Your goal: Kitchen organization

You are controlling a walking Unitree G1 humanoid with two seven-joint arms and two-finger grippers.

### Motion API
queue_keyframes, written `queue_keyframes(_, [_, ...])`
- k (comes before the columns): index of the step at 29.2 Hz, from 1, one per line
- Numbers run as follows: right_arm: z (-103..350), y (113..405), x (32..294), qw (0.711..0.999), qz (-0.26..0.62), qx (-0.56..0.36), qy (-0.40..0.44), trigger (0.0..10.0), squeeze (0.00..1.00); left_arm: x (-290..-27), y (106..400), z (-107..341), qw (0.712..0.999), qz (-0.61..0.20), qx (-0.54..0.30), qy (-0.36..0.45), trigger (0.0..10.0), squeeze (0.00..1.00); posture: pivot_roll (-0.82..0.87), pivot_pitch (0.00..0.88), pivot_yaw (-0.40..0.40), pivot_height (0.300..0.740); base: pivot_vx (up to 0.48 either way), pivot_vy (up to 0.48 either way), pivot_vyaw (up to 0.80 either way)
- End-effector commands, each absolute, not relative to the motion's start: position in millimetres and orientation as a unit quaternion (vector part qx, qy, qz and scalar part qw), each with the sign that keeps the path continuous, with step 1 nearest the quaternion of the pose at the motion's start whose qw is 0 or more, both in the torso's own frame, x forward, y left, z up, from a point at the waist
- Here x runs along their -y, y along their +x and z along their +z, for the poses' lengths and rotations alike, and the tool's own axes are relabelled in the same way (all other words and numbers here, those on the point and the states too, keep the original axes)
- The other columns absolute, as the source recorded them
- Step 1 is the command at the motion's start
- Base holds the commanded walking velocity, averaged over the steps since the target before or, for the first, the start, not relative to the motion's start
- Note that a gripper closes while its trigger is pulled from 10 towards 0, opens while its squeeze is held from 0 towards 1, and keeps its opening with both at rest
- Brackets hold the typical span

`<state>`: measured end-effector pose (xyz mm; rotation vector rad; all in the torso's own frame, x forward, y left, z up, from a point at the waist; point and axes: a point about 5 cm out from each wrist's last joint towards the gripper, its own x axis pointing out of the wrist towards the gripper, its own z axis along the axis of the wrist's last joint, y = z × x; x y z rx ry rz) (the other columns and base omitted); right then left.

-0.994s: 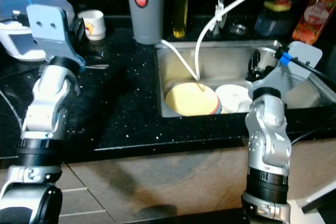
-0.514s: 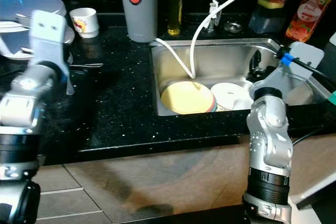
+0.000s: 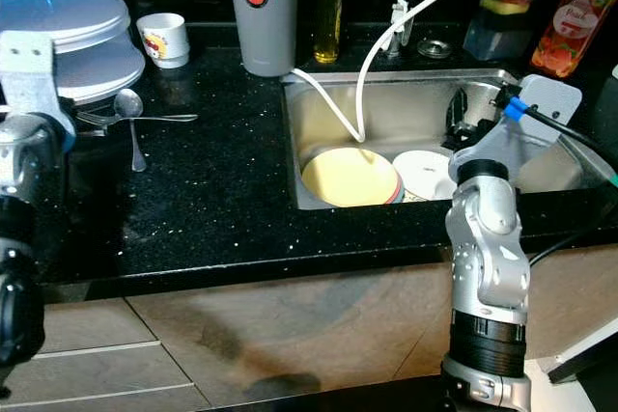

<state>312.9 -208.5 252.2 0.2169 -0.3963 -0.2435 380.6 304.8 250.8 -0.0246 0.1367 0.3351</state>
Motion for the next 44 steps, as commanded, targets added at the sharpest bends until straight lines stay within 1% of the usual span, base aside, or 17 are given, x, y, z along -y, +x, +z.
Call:
queue_keyframes(1, [255.6, 309.1, 206.7, 0.966, -0.114, 0.209, 0.105, 10.0, 0.00, -306.4, 382.3, 249.0, 0.982, 0.172, -0.065, -0.040, 10.0, 1.00, 0.01, 0.060, 0.001, 0.740, 0.000, 0.000, 0.00])
queue_keyframes(7, [268.5, 315.7, 195.9, 0.968, -0.081, 0.223, 0.080, 10.0, 0.00, -302.3, 387.9, 252.1, 0.980, 0.171, -0.058, -0.080, 10.0, 1.00, 0.02, 0.113, 0.012, 0.740, 0.000, 0.000, 0.00])
queue_keyframes(8, [267.9, 323.0, 186.7, 0.973, -0.055, 0.214, 0.057, 10.0, 0.00, -302.8, 389.6, 259.2, 0.981, 0.167, -0.048, -0.092, 10.0, 0.00, 0.04, 0.137, 0.011, 0.740, 0.000, 0.000, 0.00])
queue_keyframes(13, [269.0, 326.8, 172.2, 0.974, -0.018, 0.217, 0.056, 10.0, 0.00, -308.5, 388.4, 269.1, 0.981, 0.173, -0.031, -0.085, 10.0, 0.00, 0.07, 0.188, 0.008, 0.740, 0.000, 0.000, 0.00])
queue_keyframes(17, [290.8, 326.6, 156.2, 0.961, 0.043, 0.263, 0.071, 10.0, 0.00, -316.3, 381.8, 290.1, 0.983, 0.169, -0.002, -0.077, 10.0, 0.00, 0.10, 0.240, 0.006, 0.740, 0.000, 0.000, 0.00])
queue_keyframes(21, [298.4, 325.2, 156.0, 0.956, 0.055, 0.279, 0.077, 10.0, 0.00, -322.4, 376.2, 300.8, 0.981, 0.187, 0.020, -0.054, 10.0, 0.00, 0.12, 0.268, 0.004, 0.740, 0.000, 0.000, 0.00])
queue_keyframes(24, [302.1, 325.3, 157.2, 0.952, 0.061, 0.290, 0.079, 10.0, 0.00, -327.5, 367.6, 320.9, 0.978, 0.196, 0.067, 0.000, 10.0, 0.00, 0.13, 0.289, 0.006, 0.740, 0.000, 0.000, 0.00])
queue_keyframes(28, [301.3, 323.0, 159.0, 0.950, 0.057, 0.297, 0.082, 10.0, 0.00, -325.1, 361.2, 341.5, 0.978, 0.171, 0.114, 0.030, 10.0, 0.00, 0.15, 0.301, 0.011, 0.740, 0.000, 0.000, 0.00])
queue_keyframes(31, [297.8, 320.2, 160.8, 0.949, 0.050, 0.298, 0.085, 10.0, 0.00, -334.7, 358.6, 345.7, 0.979, 0.177, 0.103, -0.014, 10.0, 0.00, 0.14, 0.304, 0.019, 0.740, 0.000, 0.000, 0.00])
queue_keyframes(33, [295.6, 318.9, 161.7, 0.950, 0.048, 0.296, 0.084, 10.0, 0.00, -340.2, 361.2, 331.8, 0.980, 0.178, 0.064, -0.064, 10.0, 0.00, 0.14, 0.305, 0.020, 0.740, 0.000, 0.000, 0.00])
queue_keyframes(35, [295.5, 316.6, 163.0, 0.950, 0.046, 0.297, 0.079, 10.0, 0.00, -335.9, 366.7, 317.0, 0.983, 0.145, 0.041, -0.105, 10.0, 0.00, 0.11, 0.305, 0.022, 0.740, 0.000, 0.000, 0.00])
queue_keyframes(37, [296.3, 315.1, 163.8, 0.950, 0.045, 0.299, 0.073, 10.0, 0.00, -334.7, 369.3, 310.8, 0.982, 0.141, 0.035, -0.120, 10.0, 0.00, 0.11, 0.305, 0.022, 0.740, 0.000, 0.000, 0.00])
queue_keyframes(39, [299.2, 311.4, 165.4, 0.949, 0.044, 0.305, 0.064, 10.0, 0.00, -331.5, 374.6, 294.3, 0.974, 0.133, 0.010, -0.185, 10.0, 0.00, 0.10, 0.301, 0.024, 0.740, 0.000, 0.000, 0.00])
queue_keyframes(40, [299.2, 311.4, 165.4, 0.949, 0.044, 0.305, 0.064, 10.0, 0.00, -331.5, 374.6, 294.3, 0.974, 0.133, 0.010, -0.185, 10.0, 0.00, 0.10, 0.301, 0.024, 0.740, 0.000, 0.000, 0.00])
queue_keyframes(41, [302.3, 308.6, 167.6, 0.948, 0.040, 0.311, 0.059, 10.0, 0.00, -320.1, 380.6, 286.3, 0.973, 0.091, 0.000, -0.213, 10.0, 0.00, 0.09, 0.296, 0.025, 0.740, 0.000, 0.000, 0.00])
queue_keyframes(43, [303.1, 307.9, 168.7, 0.947, 0.038, 0.312, 0.058, 10.0, 0.00, -313.9, 383.2, 284.8, 0.974, 0.070, -0.001, -0.213, 10.0, 0.00, 0.08, 0.289, 0.029, 0.740, 0.000, 0.000, 0.00])
queue_keyframes(44, [303.7, 307.4, 170.1, 0.947, 0.036, 0.314, 0.057, 10.0, 0.00, -307.0, 385.8, 283.4, 0.977, 0.048, -0.002, -0.207, 9.6, 0.00, 0.07, 0.284, 0.032, 0.740, 0.000, 0.000, 0.00])
